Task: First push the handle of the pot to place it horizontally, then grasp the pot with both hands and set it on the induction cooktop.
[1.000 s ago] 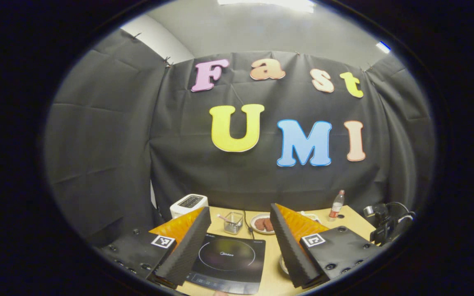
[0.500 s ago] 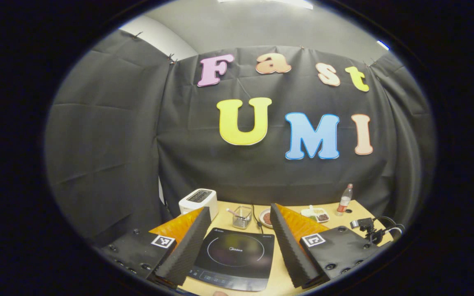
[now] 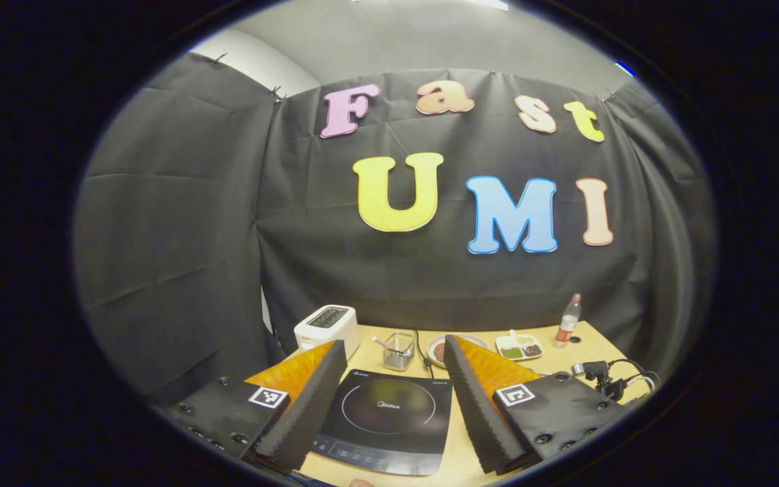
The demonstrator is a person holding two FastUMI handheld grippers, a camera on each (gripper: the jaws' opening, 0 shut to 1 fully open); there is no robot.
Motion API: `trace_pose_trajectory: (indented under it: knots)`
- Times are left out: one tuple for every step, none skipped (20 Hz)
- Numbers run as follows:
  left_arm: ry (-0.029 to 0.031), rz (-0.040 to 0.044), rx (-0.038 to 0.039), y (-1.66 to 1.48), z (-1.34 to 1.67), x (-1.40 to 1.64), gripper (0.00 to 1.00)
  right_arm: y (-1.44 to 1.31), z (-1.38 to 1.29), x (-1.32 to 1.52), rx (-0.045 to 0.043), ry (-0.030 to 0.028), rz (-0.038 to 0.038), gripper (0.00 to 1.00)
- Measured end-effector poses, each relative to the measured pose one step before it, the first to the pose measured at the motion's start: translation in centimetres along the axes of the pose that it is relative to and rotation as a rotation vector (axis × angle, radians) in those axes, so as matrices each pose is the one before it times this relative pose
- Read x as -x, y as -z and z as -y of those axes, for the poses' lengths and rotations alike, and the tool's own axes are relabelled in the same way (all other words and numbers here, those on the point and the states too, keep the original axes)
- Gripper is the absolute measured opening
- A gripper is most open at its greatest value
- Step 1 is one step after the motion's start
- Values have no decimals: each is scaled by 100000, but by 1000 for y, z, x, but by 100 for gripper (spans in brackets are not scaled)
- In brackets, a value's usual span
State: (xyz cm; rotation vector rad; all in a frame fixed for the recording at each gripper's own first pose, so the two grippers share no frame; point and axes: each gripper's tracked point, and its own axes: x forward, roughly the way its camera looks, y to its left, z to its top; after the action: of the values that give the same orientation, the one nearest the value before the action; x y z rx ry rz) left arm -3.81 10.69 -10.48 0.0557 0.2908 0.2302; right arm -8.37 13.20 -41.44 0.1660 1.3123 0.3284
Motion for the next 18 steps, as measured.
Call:
trace_pose_trajectory:
  knots:
    - [452,280,-240,-134,296,-46,96,-59,249,93,-990,-407,121,1]
    - [405,153,-212,-41,334,-40,99,62,360,15,-698,-272,40,1]
    - [525,-187,-119,32,373,-104,99,-44,330,125,-496,-147,15,0]
    - [691,-223,36,143,359,-17,98,72,404,52,-511,93,68,0]
    - [637,-176,54,-86,477,-126,98,18,456,133,-422,218,68,0]
    - [690,-103,42,-36,502,-98,96,92,503,117,-337,279,98,1]
    - [655,-96,-80,29,424,-107,96,34,484,161,-438,378,110,1]
    - [730,-84,-85,-142,490,-135,96,20,547,90,-418,242,-229,1]
    - [715,-6,-160,-139,536,-140,96,2,509,180,-680,274,9,1]
    - [682,-98,-218,180,544,-43,98,49,551,-31,-570,355,-185,0]
    - [632,-139,-151,-81,384,-131,98,-56,581,53,-569,833,-583,0]
    - [669,-168,-259,16,551,-100,99,15,588,179,-378,985,-61,0]
    - [468,-489,-540,57,533,-107,99,-186,556,216,-179,912,76,1]
    - [480,-429,-622,88,499,-80,96,105,585,-28,-6,784,-518,0]
    - [704,-453,-449,83,598,-15,96,-20,508,138,-23,457,-290,0]
    - [777,-416,-335,199,673,57,99,-60,494,58,191,356,-417,1]
    - [776,-339,-263,16,584,36,99,-74,510,61,213,516,-286,0]
    - [684,-306,-354,98,569,-111,98,-41,555,38,277,814,-247,0]
